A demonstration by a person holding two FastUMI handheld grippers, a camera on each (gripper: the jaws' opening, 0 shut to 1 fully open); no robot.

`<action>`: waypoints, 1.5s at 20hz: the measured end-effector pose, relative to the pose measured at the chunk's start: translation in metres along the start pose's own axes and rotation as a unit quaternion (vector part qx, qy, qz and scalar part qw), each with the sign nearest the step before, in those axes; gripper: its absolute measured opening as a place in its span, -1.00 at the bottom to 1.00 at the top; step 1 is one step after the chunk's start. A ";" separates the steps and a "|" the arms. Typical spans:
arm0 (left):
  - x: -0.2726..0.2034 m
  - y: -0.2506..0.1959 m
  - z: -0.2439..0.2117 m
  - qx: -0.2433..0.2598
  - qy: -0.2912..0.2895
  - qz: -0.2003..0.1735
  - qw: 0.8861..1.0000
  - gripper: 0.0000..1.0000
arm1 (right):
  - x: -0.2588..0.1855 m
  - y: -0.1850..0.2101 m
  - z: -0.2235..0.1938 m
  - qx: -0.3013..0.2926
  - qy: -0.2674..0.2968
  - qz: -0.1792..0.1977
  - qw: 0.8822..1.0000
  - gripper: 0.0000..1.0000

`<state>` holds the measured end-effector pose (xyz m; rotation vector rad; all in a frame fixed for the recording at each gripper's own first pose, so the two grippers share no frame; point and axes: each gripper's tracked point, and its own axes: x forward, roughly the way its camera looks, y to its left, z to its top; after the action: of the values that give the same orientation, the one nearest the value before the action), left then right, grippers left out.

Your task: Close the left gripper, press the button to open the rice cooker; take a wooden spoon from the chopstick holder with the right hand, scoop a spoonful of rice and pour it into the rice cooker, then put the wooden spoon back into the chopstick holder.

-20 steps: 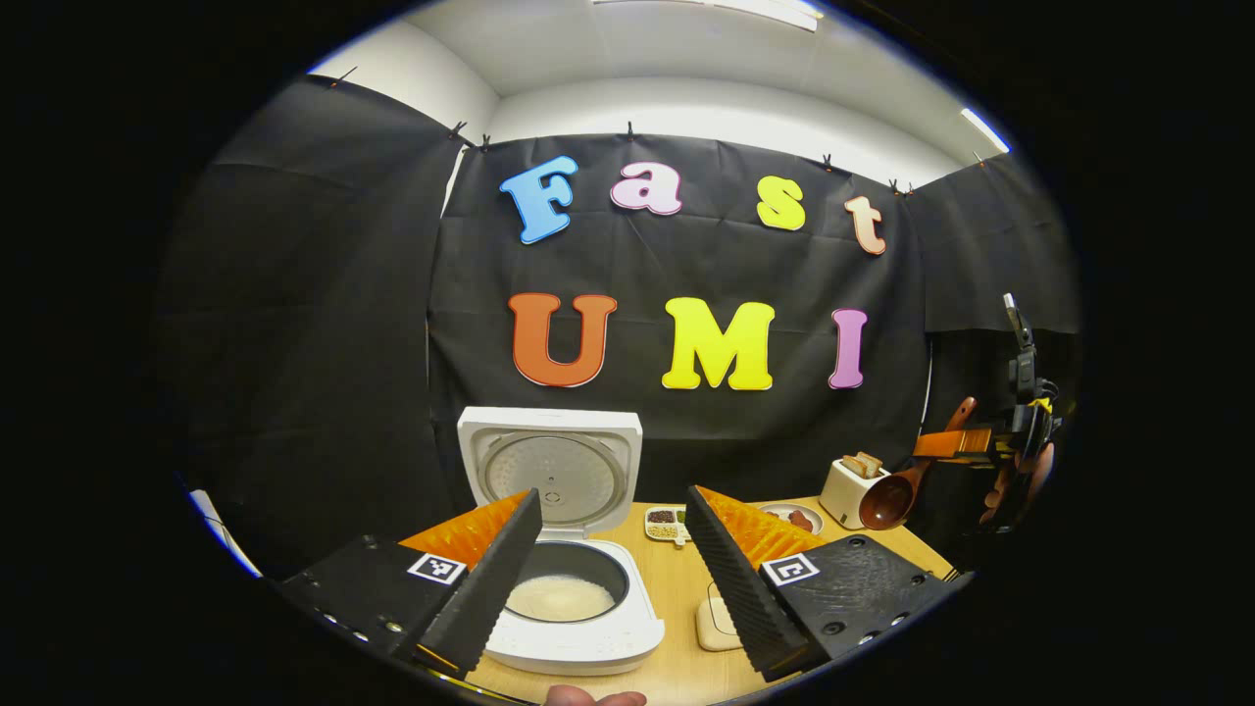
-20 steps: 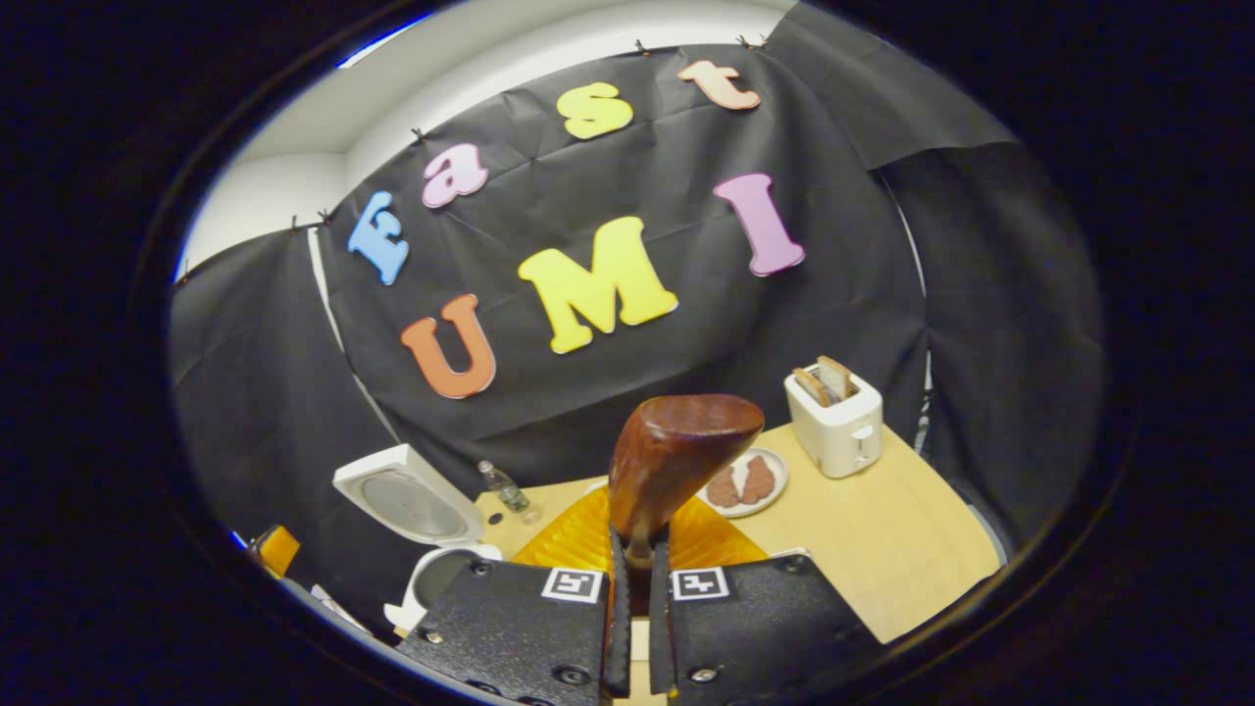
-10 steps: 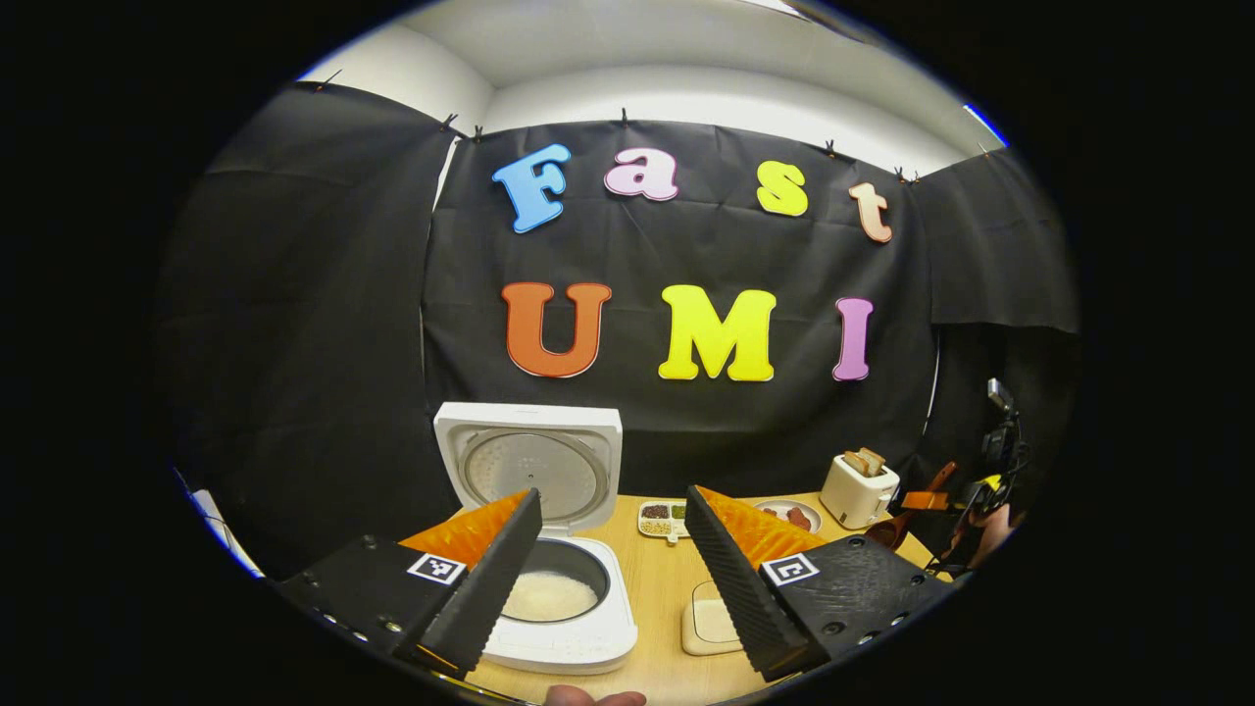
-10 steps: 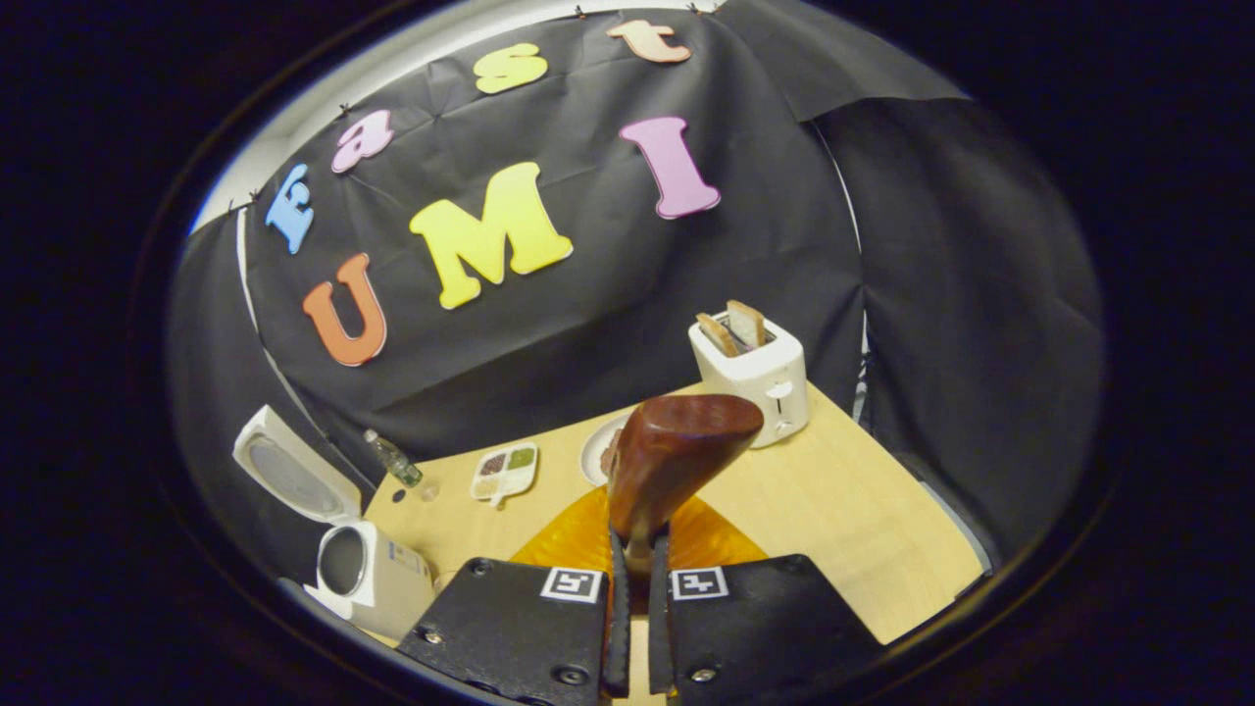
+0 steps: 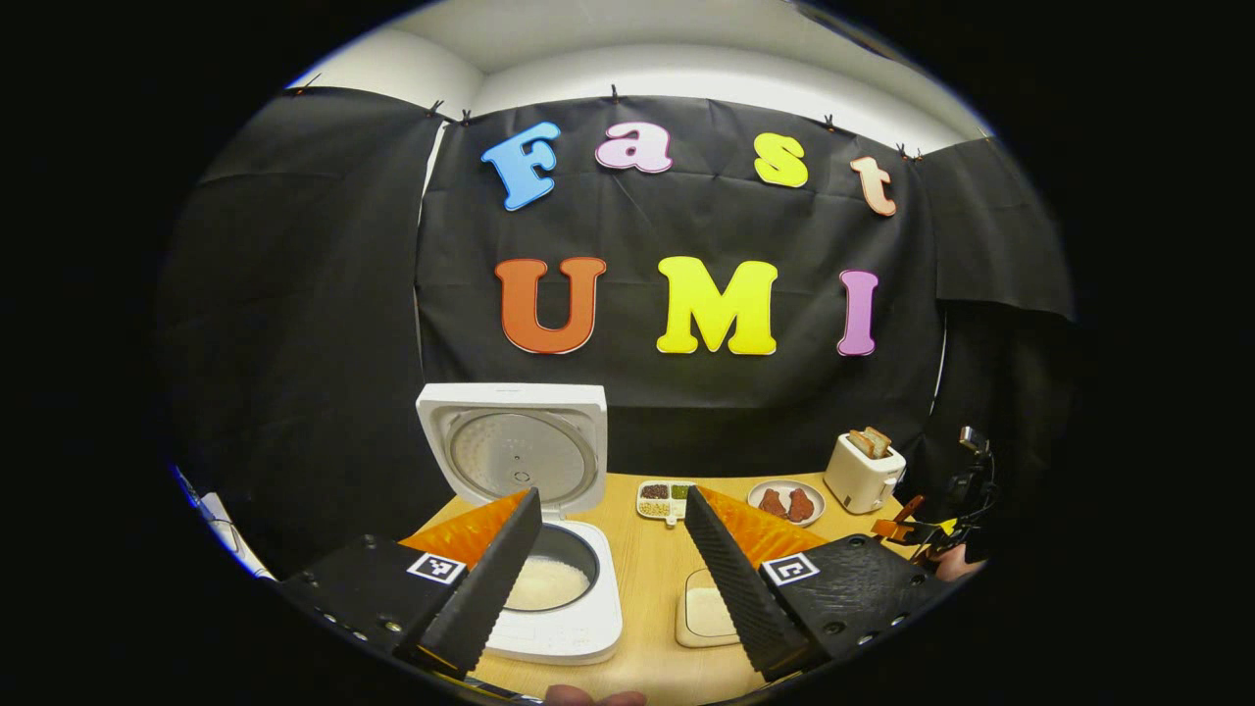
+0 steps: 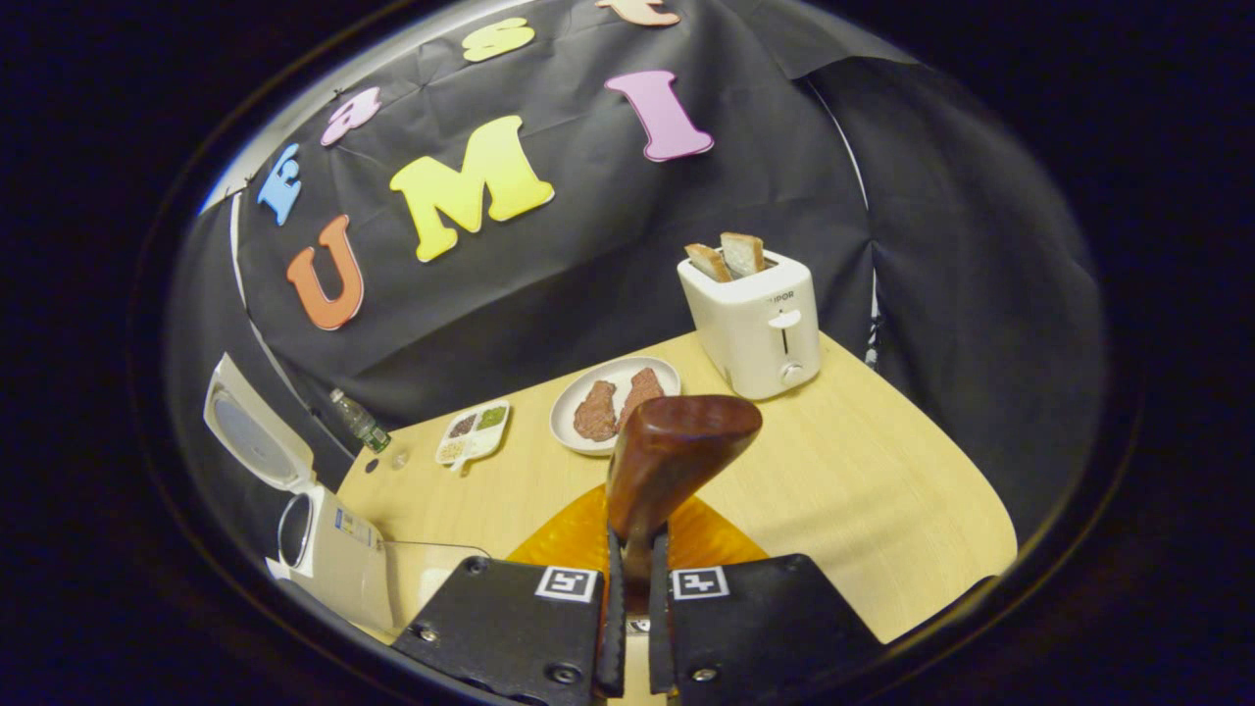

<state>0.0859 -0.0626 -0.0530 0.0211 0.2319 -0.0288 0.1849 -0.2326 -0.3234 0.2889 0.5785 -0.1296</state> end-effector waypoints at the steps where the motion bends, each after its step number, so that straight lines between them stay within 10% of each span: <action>1: -0.002 -0.003 -0.001 0.003 0.001 -0.001 1.000 0.89 | 0.003 -0.002 -0.003 -0.001 0.003 0.001 1.000 -0.70; 8: -0.003 -0.023 -0.001 0.001 0.005 -0.021 1.000 0.89 | 0.004 -0.003 -0.006 -0.007 -0.005 0.007 1.000 -0.45; 14: -0.007 -0.022 0.007 -0.010 -0.008 -0.032 0.999 0.89 | -0.023 -0.008 0.025 -0.042 -0.041 -0.028 0.998 0.67; 24: 0.012 0.014 0.067 -0.032 -0.067 -0.034 0.997 0.67 | -0.117 0.024 0.128 -0.077 -0.145 -0.050 0.985 0.94; 30: 0.050 0.063 0.103 -0.043 -0.079 0.001 0.996 0.89 | -0.179 0.071 0.154 -0.101 -0.195 -0.041 0.975 1.00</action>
<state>0.1605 -0.0035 0.0368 -0.0657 0.0740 -0.0184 0.1302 -0.2049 -0.0849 0.0372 0.2098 -0.1994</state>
